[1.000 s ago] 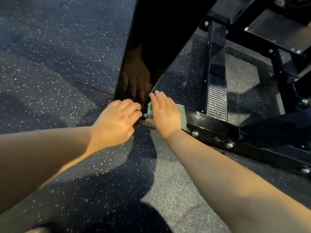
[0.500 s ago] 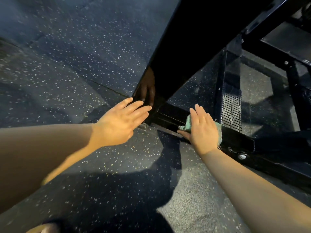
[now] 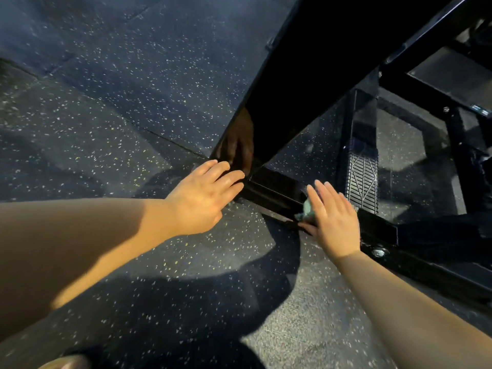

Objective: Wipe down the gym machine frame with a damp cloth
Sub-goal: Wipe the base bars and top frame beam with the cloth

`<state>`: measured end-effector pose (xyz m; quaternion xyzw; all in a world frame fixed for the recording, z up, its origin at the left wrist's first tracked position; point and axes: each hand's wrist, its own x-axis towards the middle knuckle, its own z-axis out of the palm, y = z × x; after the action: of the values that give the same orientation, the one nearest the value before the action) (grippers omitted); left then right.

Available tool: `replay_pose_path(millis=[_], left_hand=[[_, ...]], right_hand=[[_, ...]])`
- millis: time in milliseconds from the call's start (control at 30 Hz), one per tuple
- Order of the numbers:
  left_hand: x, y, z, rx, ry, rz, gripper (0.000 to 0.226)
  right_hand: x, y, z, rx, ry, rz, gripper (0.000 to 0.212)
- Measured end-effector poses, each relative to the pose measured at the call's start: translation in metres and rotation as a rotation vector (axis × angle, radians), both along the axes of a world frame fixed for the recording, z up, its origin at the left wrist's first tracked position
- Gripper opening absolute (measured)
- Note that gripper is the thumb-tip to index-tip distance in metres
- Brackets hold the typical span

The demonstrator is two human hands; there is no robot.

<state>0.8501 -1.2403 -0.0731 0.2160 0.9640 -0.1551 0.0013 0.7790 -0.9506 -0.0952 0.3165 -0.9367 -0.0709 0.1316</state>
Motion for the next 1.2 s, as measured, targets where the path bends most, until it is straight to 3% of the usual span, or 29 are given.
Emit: replay_pose_path(millis=[100,367,500,700,767,800,867,933,1033,1200], left_hand=[[-0.002,0.004,0.001,-0.008,-0.021,0.005,0.065],[0.004,-0.001,-0.008,0.27,0.127,-0.022,0.063],[0.006,-0.006,-0.012,0.259,0.112,-0.024,0.065],[0.003,-0.002,-0.012,0.291,0.119,-0.08,0.066],[0.002,-0.001,-0.01,0.333,0.137,-0.093,0.064],[0.002,-0.001,-0.009,0.355,0.142,-0.099,0.063],[0.003,-0.002,-0.008,0.4,0.157,-0.105,0.059],[0.006,-0.003,-0.008,0.431,0.161,-0.112,0.054],[0.008,-0.004,-0.008,0.43,0.147,-0.136,0.05],[0.008,-0.005,-0.009,0.432,0.144,-0.172,0.047]], right_hand=[[-0.001,0.005,-0.003,-0.016,0.02,-0.047,0.099],[-0.01,-0.13,-0.011,-0.189,-0.083,-0.024,0.092],[-0.014,-0.086,-0.003,-0.123,-0.057,0.132,0.085],[-0.008,0.029,0.001,-0.121,-0.132,0.019,0.085],[-0.007,0.02,0.007,-0.181,-0.166,0.113,0.082],[-0.008,0.007,0.008,-0.206,-0.149,0.188,0.069],[-0.009,-0.03,0.005,-0.234,-0.06,0.472,0.038],[-0.016,-0.063,-0.001,-0.228,0.099,0.687,0.029],[-0.03,-0.071,-0.001,-0.146,0.19,0.684,0.025],[-0.024,0.009,-0.01,0.183,0.086,0.606,0.053]])
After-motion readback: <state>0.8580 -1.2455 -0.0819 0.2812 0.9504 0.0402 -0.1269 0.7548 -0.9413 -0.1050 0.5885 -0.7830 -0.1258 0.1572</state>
